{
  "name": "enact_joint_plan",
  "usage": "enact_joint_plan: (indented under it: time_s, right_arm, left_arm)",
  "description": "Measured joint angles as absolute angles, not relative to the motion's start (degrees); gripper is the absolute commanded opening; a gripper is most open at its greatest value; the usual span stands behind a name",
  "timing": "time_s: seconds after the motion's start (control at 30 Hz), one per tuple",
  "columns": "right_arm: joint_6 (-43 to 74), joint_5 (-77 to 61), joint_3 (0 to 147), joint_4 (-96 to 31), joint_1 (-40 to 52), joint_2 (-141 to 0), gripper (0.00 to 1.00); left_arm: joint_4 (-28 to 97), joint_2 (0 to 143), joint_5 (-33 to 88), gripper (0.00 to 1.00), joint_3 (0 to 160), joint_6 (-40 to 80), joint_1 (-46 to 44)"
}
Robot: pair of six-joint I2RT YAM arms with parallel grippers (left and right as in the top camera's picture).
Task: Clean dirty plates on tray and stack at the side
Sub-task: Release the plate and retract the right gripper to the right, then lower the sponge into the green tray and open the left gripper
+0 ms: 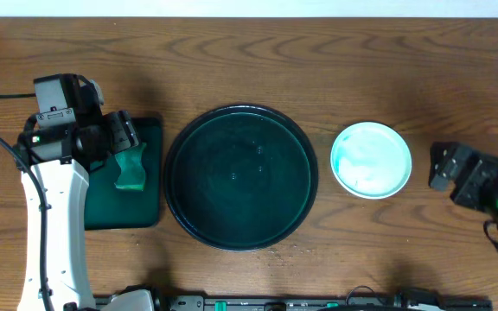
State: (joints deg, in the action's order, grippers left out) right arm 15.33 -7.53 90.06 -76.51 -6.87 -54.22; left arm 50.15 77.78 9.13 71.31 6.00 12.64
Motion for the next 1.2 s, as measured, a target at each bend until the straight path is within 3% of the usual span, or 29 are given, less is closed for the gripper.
enact_joint_plan:
  time_s: [0.23, 0.4, 0.87, 1.2]
  right_arm:
    - [14.3, -6.9, 90.0, -78.1, -6.9, -49.1, 0.99]
    - [10.8, -5.3, 84.9, -64.8, -6.9, -45.2, 0.99]
    - [1.6, -13.1, 24.0, -8.4, -6.8, -18.0, 0.99]
    - [1.1, -13.5, 2.6, -3.9, -4.6, -3.6, 0.99]
  left_arm:
    - [50.2, 77.8, 9.1, 0.76, 71.3, 6.0, 12.6]
    - [50.2, 77.8, 9.1, 0.76, 71.3, 6.0, 12.6]
    - [50.2, 77.8, 9.1, 0.76, 71.3, 6.0, 12.6]
    - [50.2, 77.8, 9.1, 0.76, 71.3, 6.0, 12.6]
